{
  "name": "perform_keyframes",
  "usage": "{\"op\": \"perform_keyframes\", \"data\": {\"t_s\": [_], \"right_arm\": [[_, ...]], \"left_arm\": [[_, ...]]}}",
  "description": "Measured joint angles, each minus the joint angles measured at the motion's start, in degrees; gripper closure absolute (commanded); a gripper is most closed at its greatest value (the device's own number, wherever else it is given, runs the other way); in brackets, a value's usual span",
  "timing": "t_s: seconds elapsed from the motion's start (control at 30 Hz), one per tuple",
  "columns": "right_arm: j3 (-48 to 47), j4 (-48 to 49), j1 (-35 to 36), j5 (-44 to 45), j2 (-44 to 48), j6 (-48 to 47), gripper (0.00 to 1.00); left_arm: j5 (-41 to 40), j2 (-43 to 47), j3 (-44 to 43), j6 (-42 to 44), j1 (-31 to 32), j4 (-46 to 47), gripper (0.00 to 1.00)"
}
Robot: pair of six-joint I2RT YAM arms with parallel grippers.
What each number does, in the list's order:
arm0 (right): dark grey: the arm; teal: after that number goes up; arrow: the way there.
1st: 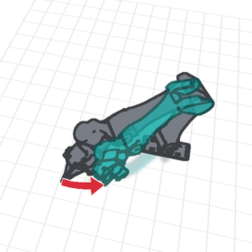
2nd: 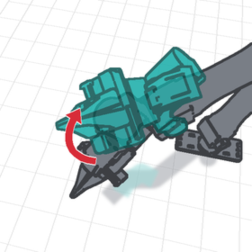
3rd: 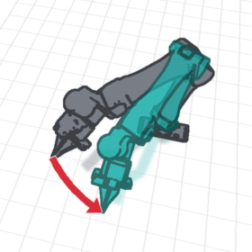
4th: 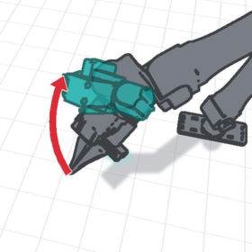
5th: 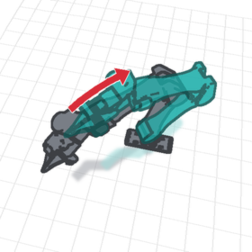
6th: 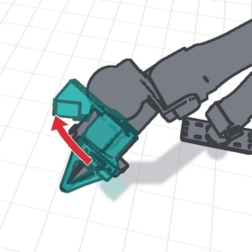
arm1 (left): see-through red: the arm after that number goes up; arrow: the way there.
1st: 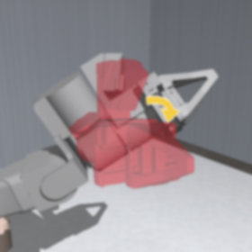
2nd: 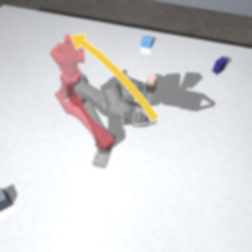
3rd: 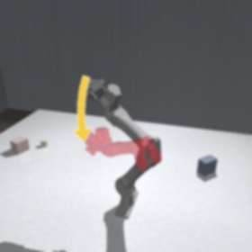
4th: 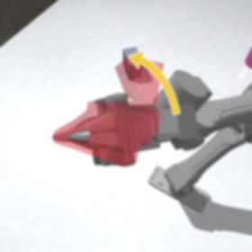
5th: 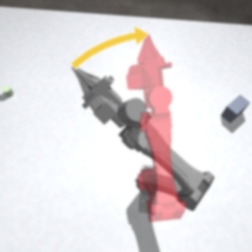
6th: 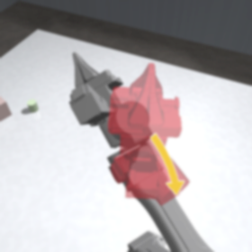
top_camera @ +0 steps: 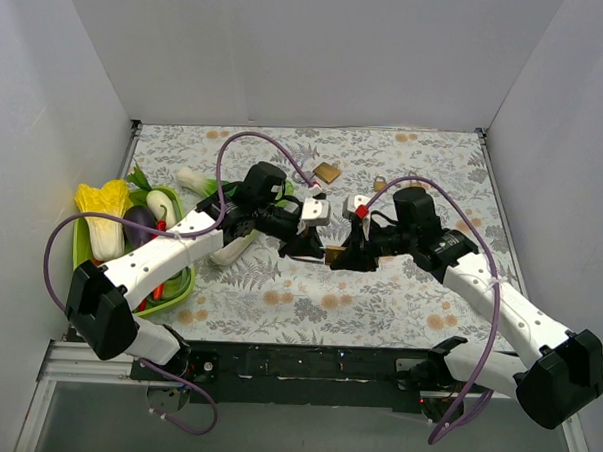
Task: Lock with the key
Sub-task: Pick up the lock from the center of the board.
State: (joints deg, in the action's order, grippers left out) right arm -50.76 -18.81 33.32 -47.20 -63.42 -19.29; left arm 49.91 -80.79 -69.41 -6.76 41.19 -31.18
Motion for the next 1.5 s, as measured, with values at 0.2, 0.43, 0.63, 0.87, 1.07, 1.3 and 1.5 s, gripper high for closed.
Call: {"op": "perform_keyframes", "data": {"t_s": [0.2, 0.43, 0.63, 0.87, 1.07, 1.3, 1.5], "right_arm": [[-0.35, -0.13, 0.11, 0.26, -1.07, 2.10, 0.99], [-0.66, -3.39, -1.29, 0.76, -1.33, 4.48, 0.99], [-1.29, -4.22, -1.77, 0.31, -0.68, 5.18, 0.99], [-2.36, -4.20, -1.75, -1.46, 0.07, 5.38, 0.99], [-2.97, -4.31, -1.75, -2.93, 0.07, 5.55, 0.99], [-3.08, -4.33, -1.29, -3.85, 0.20, 5.73, 0.99], [-3.08, -4.39, -0.85, -3.23, 0.37, 6.19, 0.99]], "left_arm": [[-0.35, -0.28, -1.18, -0.55, -0.68, -1.42, 0.51], [0.46, -0.48, -7.41, 4.33, -7.91, -10.10, 0.36], [0.39, 0.24, -4.24, 6.97, -9.49, -15.52, 0.35], [0.07, 0.28, -2.78, 6.97, -6.86, -16.39, 0.47], [-1.03, 0.24, -1.25, 6.40, -2.82, -16.04, 0.96], [-0.63, -0.24, -1.27, 4.70, -2.82, -14.97, 1.00], [-0.66, -0.55, -1.46, 2.14, -2.29, -14.95, 1.00]]}}
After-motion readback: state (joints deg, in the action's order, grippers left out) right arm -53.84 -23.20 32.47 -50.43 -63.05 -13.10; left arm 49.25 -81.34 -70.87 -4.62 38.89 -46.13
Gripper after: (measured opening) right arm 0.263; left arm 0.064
